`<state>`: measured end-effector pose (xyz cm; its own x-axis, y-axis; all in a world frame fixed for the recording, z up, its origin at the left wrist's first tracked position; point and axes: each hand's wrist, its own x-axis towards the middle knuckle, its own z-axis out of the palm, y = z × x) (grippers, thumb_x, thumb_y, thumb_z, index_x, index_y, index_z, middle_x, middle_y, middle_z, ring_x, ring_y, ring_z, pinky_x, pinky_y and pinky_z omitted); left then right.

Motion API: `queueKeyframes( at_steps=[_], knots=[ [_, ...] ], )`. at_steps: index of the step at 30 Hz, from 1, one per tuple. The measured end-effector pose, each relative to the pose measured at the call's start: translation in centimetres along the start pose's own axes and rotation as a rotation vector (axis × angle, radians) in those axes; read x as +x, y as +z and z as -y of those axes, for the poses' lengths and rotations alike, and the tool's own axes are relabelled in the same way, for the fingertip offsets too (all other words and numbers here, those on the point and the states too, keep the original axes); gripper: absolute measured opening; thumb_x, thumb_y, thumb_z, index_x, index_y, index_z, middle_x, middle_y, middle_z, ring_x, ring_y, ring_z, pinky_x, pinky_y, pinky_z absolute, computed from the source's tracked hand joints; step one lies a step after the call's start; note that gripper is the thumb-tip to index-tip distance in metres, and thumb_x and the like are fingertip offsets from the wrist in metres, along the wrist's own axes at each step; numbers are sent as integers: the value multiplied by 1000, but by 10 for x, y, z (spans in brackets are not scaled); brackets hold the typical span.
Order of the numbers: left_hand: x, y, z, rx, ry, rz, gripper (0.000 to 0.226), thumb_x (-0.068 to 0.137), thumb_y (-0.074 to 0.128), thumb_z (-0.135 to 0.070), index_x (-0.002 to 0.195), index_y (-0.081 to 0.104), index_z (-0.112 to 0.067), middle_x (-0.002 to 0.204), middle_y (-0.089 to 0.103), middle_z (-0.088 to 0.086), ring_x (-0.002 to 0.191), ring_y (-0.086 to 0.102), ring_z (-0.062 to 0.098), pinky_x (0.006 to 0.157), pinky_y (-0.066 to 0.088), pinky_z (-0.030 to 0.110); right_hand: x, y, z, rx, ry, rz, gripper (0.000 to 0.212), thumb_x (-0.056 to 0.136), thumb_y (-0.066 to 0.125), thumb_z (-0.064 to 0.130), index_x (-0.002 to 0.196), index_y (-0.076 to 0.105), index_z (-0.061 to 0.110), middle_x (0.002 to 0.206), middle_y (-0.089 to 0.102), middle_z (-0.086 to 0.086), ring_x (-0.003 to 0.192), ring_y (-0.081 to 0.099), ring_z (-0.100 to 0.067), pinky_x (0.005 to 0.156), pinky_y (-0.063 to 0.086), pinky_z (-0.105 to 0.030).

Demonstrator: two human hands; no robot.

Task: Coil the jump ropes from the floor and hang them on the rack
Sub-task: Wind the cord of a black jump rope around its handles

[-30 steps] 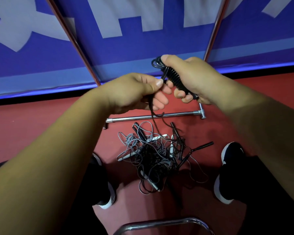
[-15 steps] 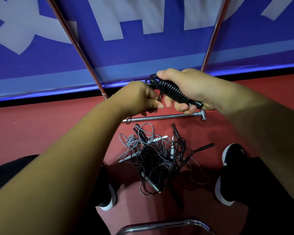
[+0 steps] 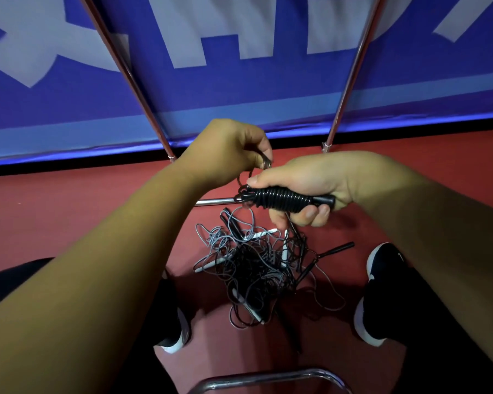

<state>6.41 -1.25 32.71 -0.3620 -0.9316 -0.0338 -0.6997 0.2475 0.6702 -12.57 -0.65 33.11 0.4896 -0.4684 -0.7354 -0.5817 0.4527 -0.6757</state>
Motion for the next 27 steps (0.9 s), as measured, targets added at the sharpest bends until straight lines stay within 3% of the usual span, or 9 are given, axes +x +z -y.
queueKeyframes(
  at_steps=[3, 9, 11, 14, 16, 18, 21, 24, 27],
  knots=[
    [1, -2, -5, 31, 110, -66, 18, 83, 80, -2, 89, 80, -18, 87, 75, -8, 82, 70, 4, 80, 52, 18, 7, 1, -6, -23, 11, -26, 46, 106, 55, 54, 98, 57, 9, 69, 64, -7, 44, 35, -14, 41, 26, -15],
    [7, -5, -1, 242, 252, -140, 23, 83, 77, -6, 99, 83, -21, 94, 73, -1, 88, 67, 16, 79, 49, 27, 25, -11, -11, 101, -109, -275, 30, 105, 63, 44, 112, 58, 15, 79, 52, -6, 46, 41, -13, 43, 29, -19],
    [5, -7, -1, 274, 235, -134, 27, 86, 75, -5, 105, 83, -22, 97, 76, -1, 91, 70, 18, 79, 45, 21, 28, -12, -11, 139, -135, -335, 14, 104, 64, 28, 105, 56, 16, 81, 50, -5, 48, 42, -13, 43, 30, -21],
    [3, -10, -4, 178, 104, -93, 26, 87, 79, -11, 109, 82, -24, 101, 79, -9, 93, 70, 4, 82, 48, 13, 29, -13, -10, 245, -163, -390, 7, 96, 60, 16, 98, 54, 16, 81, 51, -6, 49, 42, -16, 47, 29, -23],
    [4, -10, -4, 120, 8, -85, 21, 85, 84, -17, 103, 82, -27, 95, 78, -13, 87, 69, -1, 80, 48, 11, 27, -11, -7, 336, -180, -403, 8, 94, 58, 23, 99, 56, 16, 83, 53, -7, 50, 44, -18, 49, 28, -23],
    [5, -10, -4, 132, -62, -78, 17, 81, 88, -23, 94, 78, -27, 84, 75, -12, 77, 68, 0, 71, 45, 10, 26, -9, -4, 389, -204, -371, 25, 96, 55, 40, 103, 61, 17, 84, 54, -8, 50, 46, -19, 49, 29, -23],
    [2, -6, -7, 214, -91, -12, 17, 83, 85, -30, 87, 71, -21, 75, 73, -6, 66, 65, 5, 70, 49, 22, 31, -4, -3, 312, -224, -413, 51, 98, 52, 68, 108, 67, 21, 82, 55, -5, 49, 46, -18, 47, 32, -23],
    [-1, -2, -7, 297, -120, 63, 16, 93, 67, -27, 84, 73, -15, 66, 73, -1, 61, 65, 12, 69, 53, 34, 35, 2, -3, 269, -264, -515, 53, 103, 49, 68, 116, 63, 19, 85, 56, -6, 47, 46, -17, 45, 33, -23],
    [-4, 1, -8, 69, -220, 136, 25, 100, 59, -28, 86, 76, -17, 57, 70, 0, 55, 65, 16, 58, 52, 26, 35, 3, -3, 209, -320, -563, 49, 106, 44, 64, 107, 60, 18, 83, 60, -7, 48, 48, -18, 46, 36, -25]
  ],
)
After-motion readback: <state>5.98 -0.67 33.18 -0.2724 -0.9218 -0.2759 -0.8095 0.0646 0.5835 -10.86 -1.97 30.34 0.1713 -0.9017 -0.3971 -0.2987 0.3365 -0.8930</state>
